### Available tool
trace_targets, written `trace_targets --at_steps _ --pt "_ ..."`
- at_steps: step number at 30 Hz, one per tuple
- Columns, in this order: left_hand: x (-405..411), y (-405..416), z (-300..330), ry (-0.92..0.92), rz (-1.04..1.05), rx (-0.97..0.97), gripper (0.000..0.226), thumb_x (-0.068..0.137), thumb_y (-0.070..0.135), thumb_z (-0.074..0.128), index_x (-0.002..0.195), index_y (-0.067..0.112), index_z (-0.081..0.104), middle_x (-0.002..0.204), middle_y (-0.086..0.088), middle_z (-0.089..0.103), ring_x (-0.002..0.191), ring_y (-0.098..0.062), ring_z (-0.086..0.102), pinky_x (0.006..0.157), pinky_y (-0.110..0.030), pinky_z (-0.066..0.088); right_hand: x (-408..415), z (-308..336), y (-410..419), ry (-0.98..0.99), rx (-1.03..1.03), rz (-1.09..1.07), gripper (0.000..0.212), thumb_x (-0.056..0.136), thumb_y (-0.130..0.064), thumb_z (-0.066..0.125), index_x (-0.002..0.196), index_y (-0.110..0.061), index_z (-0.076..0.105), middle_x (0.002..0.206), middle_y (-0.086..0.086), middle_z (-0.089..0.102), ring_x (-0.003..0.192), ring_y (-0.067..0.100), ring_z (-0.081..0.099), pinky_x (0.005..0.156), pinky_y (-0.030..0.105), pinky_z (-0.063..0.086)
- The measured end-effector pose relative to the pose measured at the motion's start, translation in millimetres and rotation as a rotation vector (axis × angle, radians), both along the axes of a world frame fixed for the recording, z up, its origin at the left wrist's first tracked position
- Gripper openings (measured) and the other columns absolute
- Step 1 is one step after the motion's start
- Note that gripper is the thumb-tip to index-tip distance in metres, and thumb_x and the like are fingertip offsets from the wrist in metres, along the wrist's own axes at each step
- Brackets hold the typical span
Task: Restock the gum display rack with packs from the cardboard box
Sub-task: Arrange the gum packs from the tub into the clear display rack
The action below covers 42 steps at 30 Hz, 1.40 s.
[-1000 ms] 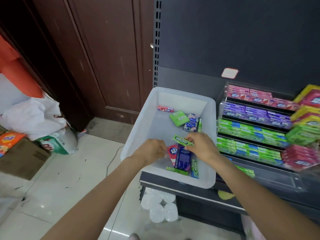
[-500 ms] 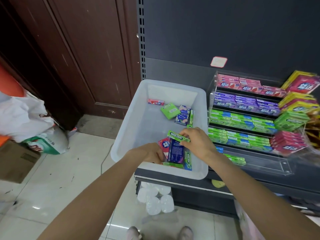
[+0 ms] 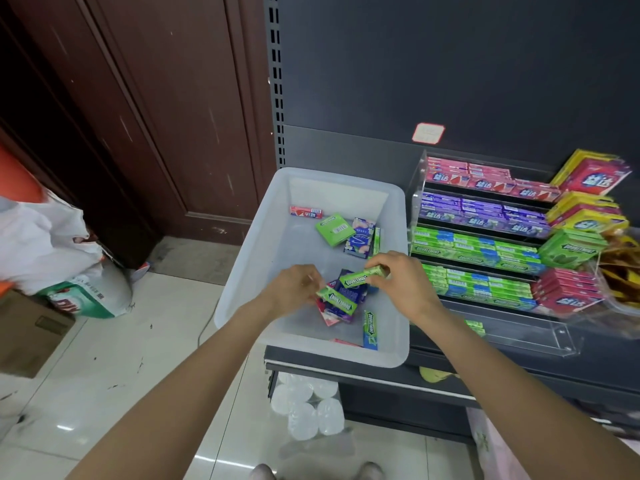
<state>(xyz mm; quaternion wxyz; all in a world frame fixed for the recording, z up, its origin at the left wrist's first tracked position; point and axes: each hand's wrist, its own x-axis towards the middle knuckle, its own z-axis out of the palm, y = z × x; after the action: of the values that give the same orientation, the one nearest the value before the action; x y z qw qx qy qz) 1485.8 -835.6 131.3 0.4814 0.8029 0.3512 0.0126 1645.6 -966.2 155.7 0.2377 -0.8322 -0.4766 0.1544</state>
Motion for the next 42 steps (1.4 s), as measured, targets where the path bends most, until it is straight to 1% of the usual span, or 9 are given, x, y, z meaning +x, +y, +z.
trace_targets --at_steps 6,9,13,17,21,26,30,35,42 --pt "27 -16 22 -0.261 0.173 0.002 0.011 0.097 0.011 0.047 0.088 0.01 0.054 0.082 -0.004 0.06 0.051 0.007 0.059 0.049 -0.005 0.04 25 16 -29 0.097 0.246 -0.18 0.016 0.084 -0.012 0.067 0.1 -0.016 0.071 0.091 -0.003 0.067 0.079 0.015 0.056 0.068 0.019 0.04" --pt "51 -35 23 -0.304 0.173 0.032 0.01 0.097 0.017 0.049 0.089 0.014 0.055 0.081 -0.003 0.062 0.06 0.0 0.063 0.053 -0.007 0.042 46 14 -59 0.141 0.283 -0.259 0.018 0.086 -0.011 0.065 0.1 -0.021 0.071 0.094 -0.006 0.067 0.081 0.013 0.057 0.073 0.02 0.042" --pt "85 -70 23 -0.358 0.133 0.045 0.009 0.096 0.014 0.05 0.089 0.014 0.055 0.086 -0.008 0.064 0.074 -0.019 0.065 0.065 -0.014 0.046 75 -1 -103 0.107 0.186 -0.341 0.016 0.087 -0.011 0.065 0.099 -0.019 0.071 0.095 0.006 0.07 0.082 0.022 0.061 0.074 0.033 0.05" --pt "111 -101 24 -0.393 0.107 0.031 0.01 0.096 0.015 0.05 0.088 0.018 0.056 0.085 -0.003 0.063 0.077 -0.017 0.066 0.071 -0.021 0.049 96 -22 -140 0.133 0.113 -0.365 0.017 0.087 -0.007 0.063 0.1 -0.015 0.071 0.098 0.006 0.071 0.084 0.022 0.062 0.075 0.029 0.05" --pt "126 -120 23 -0.413 0.095 0.036 0.008 0.096 0.013 0.05 0.092 0.011 0.057 0.087 -0.003 0.062 0.081 -0.013 0.065 0.064 -0.008 0.048 109 -40 -157 0.111 0.058 -0.345 0.019 0.089 -0.006 0.061 0.104 -0.014 0.07 0.1 0.005 0.071 0.079 0.021 0.067 0.071 0.021 0.05" --pt "129 -128 23 -0.392 0.13 0.078 0.007 0.096 0.017 0.051 0.093 0.016 0.058 0.084 0.005 0.063 0.073 -0.002 0.065 0.061 -0.006 0.046 116 -56 -157 0.043 0.049 -0.294 0.022 0.089 -0.006 0.06 0.106 -0.015 0.07 0.113 0.002 0.068 0.081 0.017 0.067 0.08 0.03 0.053" --pt "126 -130 27 -0.381 0.14 0.106 0.007 0.096 0.018 0.05 0.094 0.017 0.057 0.083 0.005 0.063 0.074 -0.002 0.066 0.061 -0.006 0.045 119 -65 -155 0.037 -0.033 -0.216 0.023 0.092 -0.008 0.056 0.11 -0.017 0.067 0.103 0.005 0.07 0.067 0.017 0.063 0.073 0.033 0.054" --pt "123 -130 25 -0.349 0.153 0.128 0.006 0.096 0.018 0.05 0.094 0.018 0.056 0.081 0.003 0.062 0.063 0.009 0.061 0.057 -0.006 0.044 122 -73 -148 -0.031 -0.171 -0.092 0.034 0.095 0.0 0.044 0.117 -0.014 0.065 0.119 0.007 0.063 0.11 0.022 0.056 0.094 0.038 0.047" --pt "124 -131 26 -0.346 0.157 0.139 0.007 0.096 0.018 0.049 0.094 0.019 0.056 0.083 0.004 0.062 0.067 0.003 0.062 0.057 -0.006 0.044 120 -76 -145 -0.124 -0.208 -0.032 0.033 0.097 -0.007 0.044 0.122 -0.017 0.062 0.119 0.006 0.062 0.11 0.023 0.056 0.094 0.038 0.046"
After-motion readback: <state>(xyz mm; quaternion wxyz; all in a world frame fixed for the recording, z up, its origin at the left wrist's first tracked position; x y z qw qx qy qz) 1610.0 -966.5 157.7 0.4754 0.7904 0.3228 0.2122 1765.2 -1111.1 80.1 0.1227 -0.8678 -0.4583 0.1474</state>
